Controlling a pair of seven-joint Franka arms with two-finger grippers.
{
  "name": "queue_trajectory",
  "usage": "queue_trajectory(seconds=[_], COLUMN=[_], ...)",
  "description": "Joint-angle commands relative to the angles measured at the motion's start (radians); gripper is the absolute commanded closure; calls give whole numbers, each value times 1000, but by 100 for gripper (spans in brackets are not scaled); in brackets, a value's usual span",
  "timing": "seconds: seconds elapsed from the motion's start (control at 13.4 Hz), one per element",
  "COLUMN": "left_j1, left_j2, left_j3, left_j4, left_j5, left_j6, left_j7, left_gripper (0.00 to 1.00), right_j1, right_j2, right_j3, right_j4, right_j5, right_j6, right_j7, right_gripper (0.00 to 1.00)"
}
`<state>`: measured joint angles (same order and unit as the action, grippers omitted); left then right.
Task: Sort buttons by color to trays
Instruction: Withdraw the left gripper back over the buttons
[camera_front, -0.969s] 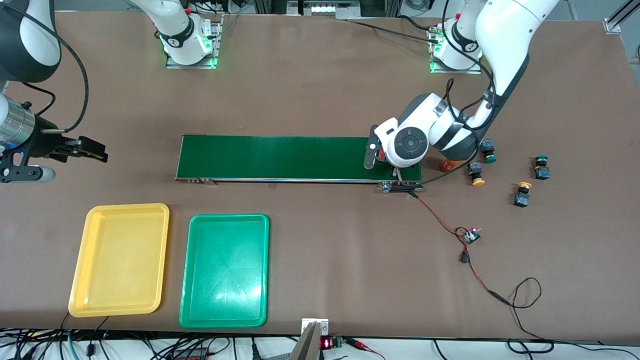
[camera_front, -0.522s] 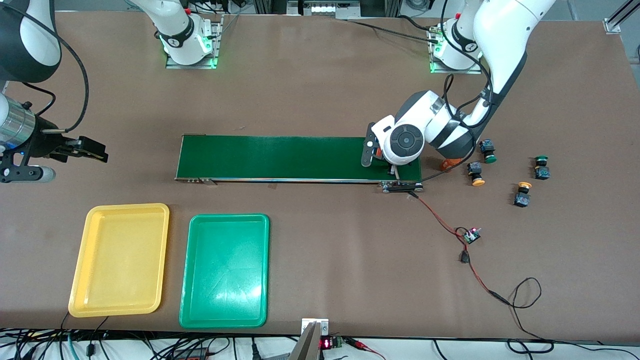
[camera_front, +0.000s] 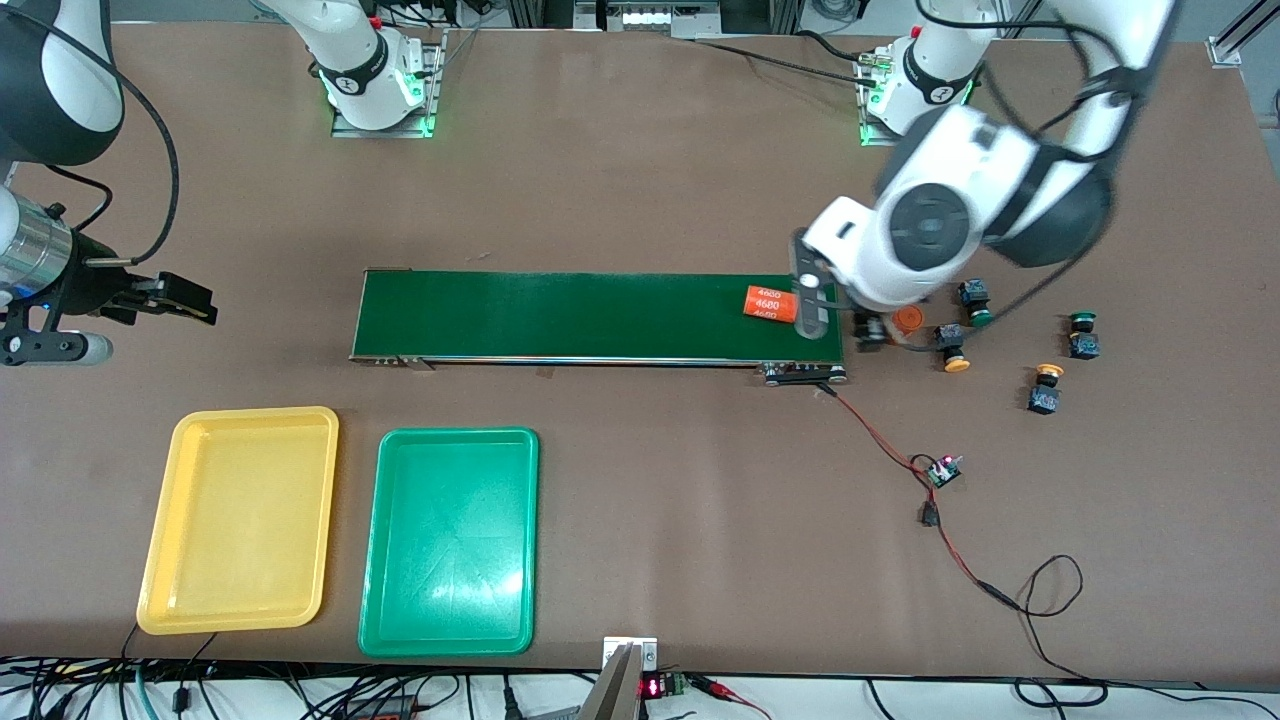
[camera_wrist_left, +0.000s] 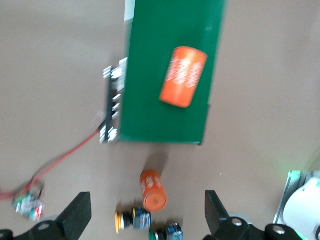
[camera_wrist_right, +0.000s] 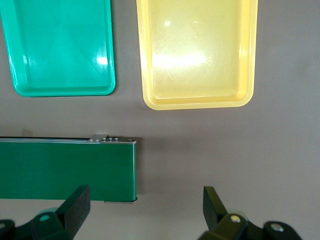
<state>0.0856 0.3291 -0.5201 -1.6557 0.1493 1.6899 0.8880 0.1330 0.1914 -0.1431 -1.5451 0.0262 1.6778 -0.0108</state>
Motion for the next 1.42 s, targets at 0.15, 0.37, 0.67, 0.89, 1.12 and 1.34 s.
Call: queue_trajectory(seconds=[0.15,0.37,0.67,0.89,1.12,1.34], left_j1=[123,151,183,229,313,339], left_j2=[25,57,160,291,283,173], left_j3=[-3,-3,40,77,74,77], left_j4=[48,48,133,248,156,-86], left_j5=[-27,-33,-34,-42,-46,-43], left_j6=[-9,37,129,91,25,150], left_j7=[-436,-721,-802,-796,-826,-839], left_gripper=[0,0,0,0,5,2], right_j1=[-1,-1,2,4,4,4], right_j2=[0,-1,-1,-1,0,-1], right_j3=[5,5,5,5,5,5], right_j4=[2,2,3,2,2,-3], right_j5=[1,1,0,-5,-5,-5], right_j6=[-4,-4,-4,-1,5,8], right_j7=[14,14,14,14,20,20], right_gripper=[0,0,0,0,0,0])
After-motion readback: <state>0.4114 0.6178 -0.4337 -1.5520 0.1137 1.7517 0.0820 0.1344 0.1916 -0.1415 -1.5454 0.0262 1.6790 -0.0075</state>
